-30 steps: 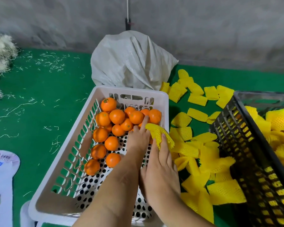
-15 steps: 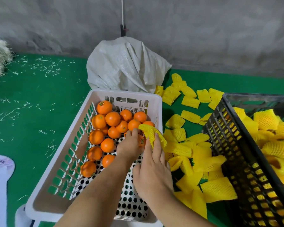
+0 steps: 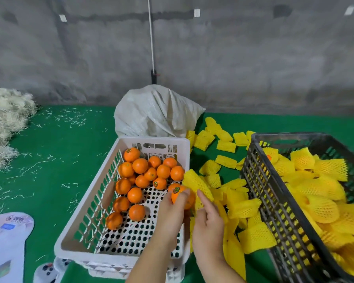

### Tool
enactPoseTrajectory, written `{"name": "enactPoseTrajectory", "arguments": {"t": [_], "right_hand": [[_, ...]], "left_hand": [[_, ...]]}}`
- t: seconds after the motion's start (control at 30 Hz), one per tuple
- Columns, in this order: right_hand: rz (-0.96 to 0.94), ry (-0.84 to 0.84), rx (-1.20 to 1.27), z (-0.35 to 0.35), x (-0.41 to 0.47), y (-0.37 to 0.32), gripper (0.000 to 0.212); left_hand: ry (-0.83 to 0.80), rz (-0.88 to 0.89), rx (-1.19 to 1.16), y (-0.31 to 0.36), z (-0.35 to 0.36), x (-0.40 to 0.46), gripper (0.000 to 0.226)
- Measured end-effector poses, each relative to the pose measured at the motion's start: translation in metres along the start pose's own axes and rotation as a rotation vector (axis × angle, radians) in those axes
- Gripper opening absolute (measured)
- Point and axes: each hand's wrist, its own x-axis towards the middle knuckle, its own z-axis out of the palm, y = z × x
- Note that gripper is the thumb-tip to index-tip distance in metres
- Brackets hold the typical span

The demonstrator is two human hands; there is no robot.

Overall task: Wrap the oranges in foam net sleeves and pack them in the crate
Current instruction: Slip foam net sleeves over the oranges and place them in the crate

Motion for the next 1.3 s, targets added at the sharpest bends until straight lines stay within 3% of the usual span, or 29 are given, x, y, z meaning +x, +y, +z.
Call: {"name": "enactPoseTrajectory", "arguments": {"t": [0.1,0.17,0.23,0.3,0.47,0.63,0.77,1.07,1.2,1.3], "right_hand": [[0.066,-0.091,0.074,-0.039,0.011,0.0,0.051],[0.138,-0.165,0.142,-0.057,0.019,-0.003,0.057],[0.142,-0.23,0.098,-0.067,0.023,-0.005,0.046],[0.089,-0.299,0.031,-0.072,0.023,-0.005,0.032],[0.021,-0.407,-0.018,-0.075,0.017,-0.001,0.029],[0.043,-0.194,-0.055,-0.077,0.018,0.009,0.021],[0.082,0.038,-0.171,-0.08,0.02,0.017,0.01],[-0.12,-0.083,-0.441,-0.075,0.012,0.016,0.03],[-0.13,-0.045,-0.299,-0.079,0.02,0.011,0.01],[-0.125,-0.031,-0.15,-0.084,0.018,0.006,0.016]], "left_hand": [[-0.16,0.108,0.076,-0.009,-0.006,-0.024,0.043],[-0.236,0.083,0.048,-0.015,-0.011,-0.032,0.052],[-0.273,0.044,-0.036,-0.017,-0.008,-0.034,0.06],[-0.264,0.007,-0.129,-0.016,-0.001,-0.034,0.065],[-0.166,-0.002,-0.26,-0.02,0.009,-0.038,0.07],[-0.05,0.055,-0.181,-0.022,0.014,-0.05,0.073],[-0.221,0.068,-0.133,-0.018,0.017,-0.061,0.059],[-0.387,0.062,0.02,-0.021,0.011,-0.063,0.053],[-0.353,0.021,-0.046,-0.027,0.014,-0.059,0.06],[-0.213,0.054,-0.126,-0.029,0.016,-0.055,0.057]]}}
